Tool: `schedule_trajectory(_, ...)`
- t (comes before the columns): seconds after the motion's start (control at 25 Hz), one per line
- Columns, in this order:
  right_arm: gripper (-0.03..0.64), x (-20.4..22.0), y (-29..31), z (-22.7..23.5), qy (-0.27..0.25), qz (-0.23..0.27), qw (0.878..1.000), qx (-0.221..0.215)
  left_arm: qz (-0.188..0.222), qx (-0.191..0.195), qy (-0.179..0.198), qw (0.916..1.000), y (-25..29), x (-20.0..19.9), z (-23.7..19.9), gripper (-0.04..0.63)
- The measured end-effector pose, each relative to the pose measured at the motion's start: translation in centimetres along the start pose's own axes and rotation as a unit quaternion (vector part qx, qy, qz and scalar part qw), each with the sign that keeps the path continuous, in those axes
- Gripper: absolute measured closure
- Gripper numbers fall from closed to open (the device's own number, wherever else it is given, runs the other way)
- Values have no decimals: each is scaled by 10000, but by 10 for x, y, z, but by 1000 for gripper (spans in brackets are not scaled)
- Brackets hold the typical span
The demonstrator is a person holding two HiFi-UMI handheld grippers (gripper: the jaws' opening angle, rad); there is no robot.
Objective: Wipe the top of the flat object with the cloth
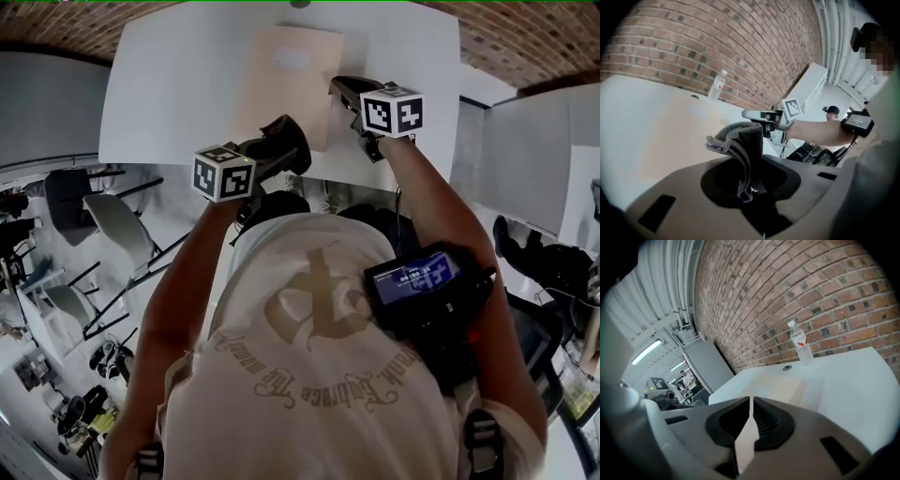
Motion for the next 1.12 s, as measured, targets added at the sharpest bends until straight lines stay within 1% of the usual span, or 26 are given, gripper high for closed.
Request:
schedule_trajectory(0.12,583,-11,-18,-8,-238,266,9993,-61,505,-506,-161,9973,-21,-13,-14,492)
schedule_trajectory(0.24,589,-18,-32,-14,-392,486,9980,-99,962,-841,-236,9915,-37,-24,-25,491)
schedule_trajectory(0.36,594,-19,-46,-21,-693,608,9957,-123,1309,-1014,-180,9860,-47,-31,-26,491)
schedule_trajectory(0.48,595,-12,-61,-25,-903,716,9931,-198,1576,-1083,-69,9815,-48,-34,-19,492)
schedule_trajectory(0.56,595,-6,-69,-25,-939,788,9922,-239,1665,-1015,-19,9808,-45,-34,-14,491)
schedule_trajectory(0.72,595,11,-81,-26,-953,813,9919,-213,1684,-908,109,9815,-39,-28,-6,492)
schedule_trajectory(0.92,595,30,-87,-28,-777,846,9933,-130,1731,-802,123,9816,-38,-21,-7,492)
schedule_trajectory(1.12,595,38,-87,-28,-694,945,9931,-6,1684,-736,306,9825,-37,-21,-6,492)
Point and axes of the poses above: the fingertips, and each gripper's own axes: y forward along the fingers, z to its right, x out of its underside, the point moved 8 cm from there along -y, backward along the fingers, and after that the axes turned 11 degrees about -z, right-handed, at the moved point
